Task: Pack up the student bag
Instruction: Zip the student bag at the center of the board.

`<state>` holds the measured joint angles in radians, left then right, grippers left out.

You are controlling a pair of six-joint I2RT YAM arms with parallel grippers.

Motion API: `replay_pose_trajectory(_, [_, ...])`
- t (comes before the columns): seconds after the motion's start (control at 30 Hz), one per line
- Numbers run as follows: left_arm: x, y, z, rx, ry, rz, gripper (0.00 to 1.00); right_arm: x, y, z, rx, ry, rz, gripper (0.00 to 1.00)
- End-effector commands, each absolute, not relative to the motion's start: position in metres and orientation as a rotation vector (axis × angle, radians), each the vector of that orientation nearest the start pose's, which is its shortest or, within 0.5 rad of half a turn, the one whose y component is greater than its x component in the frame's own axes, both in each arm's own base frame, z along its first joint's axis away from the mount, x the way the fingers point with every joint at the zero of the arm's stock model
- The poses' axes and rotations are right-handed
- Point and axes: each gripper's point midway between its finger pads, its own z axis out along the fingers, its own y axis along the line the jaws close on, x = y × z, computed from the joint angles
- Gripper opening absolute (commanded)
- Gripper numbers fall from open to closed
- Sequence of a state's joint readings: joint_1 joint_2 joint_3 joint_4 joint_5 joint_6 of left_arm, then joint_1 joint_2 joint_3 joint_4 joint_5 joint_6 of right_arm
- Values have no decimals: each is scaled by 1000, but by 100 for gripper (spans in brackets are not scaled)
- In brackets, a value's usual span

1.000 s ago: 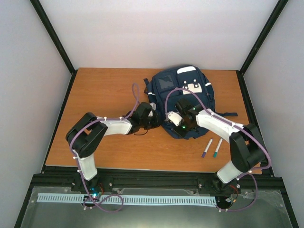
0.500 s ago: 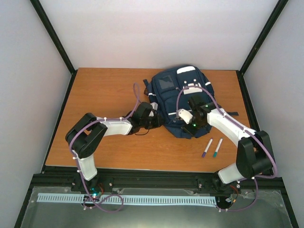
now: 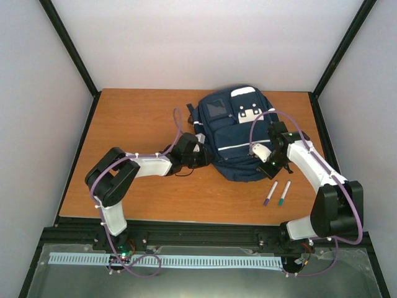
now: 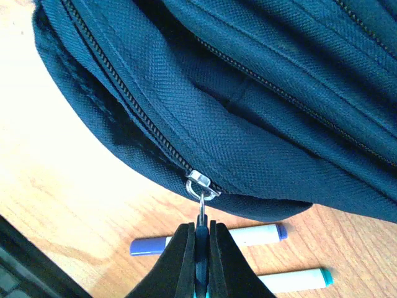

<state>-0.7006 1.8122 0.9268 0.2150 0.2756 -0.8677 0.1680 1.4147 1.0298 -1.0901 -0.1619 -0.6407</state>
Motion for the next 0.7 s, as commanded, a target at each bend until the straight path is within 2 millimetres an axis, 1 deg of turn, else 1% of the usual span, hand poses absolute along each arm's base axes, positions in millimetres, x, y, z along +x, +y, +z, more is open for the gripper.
replay_pose_trajectory(0.0, [345, -333, 83, -52, 2411, -1095, 1, 222, 74, 109, -1266, 2808, 211, 3])
replay_pose_trajectory(0.1, [347, -326, 90, -44, 2407, -1037, 1, 225, 71, 103, -1265, 2822, 157, 3])
replay_pose_trajectory(0.2, [348, -320, 96, -20, 2408, -974, 1, 229, 57, 95, -1270, 2842, 47, 3])
replay_pose_trajectory(0.27, [348, -318, 98, -14, 2409, -959, 1, 231, 48, 93, -1256, 2848, 16, 3])
replay_pose_trajectory(0.4, [347, -315, 95, -16, 2417, -940, 1, 240, 24, 95, -1217, 2856, -40, 3])
replay_pose_trajectory(0.5, [349, -313, 94, -10, 2418, -910, 1, 248, 2, 97, -1180, 2856, -92, 3])
replay_pose_trajectory(0.67, [356, -308, 93, -9, 2419, -858, 1, 260, -29, 92, -1108, 2869, -120, 3])
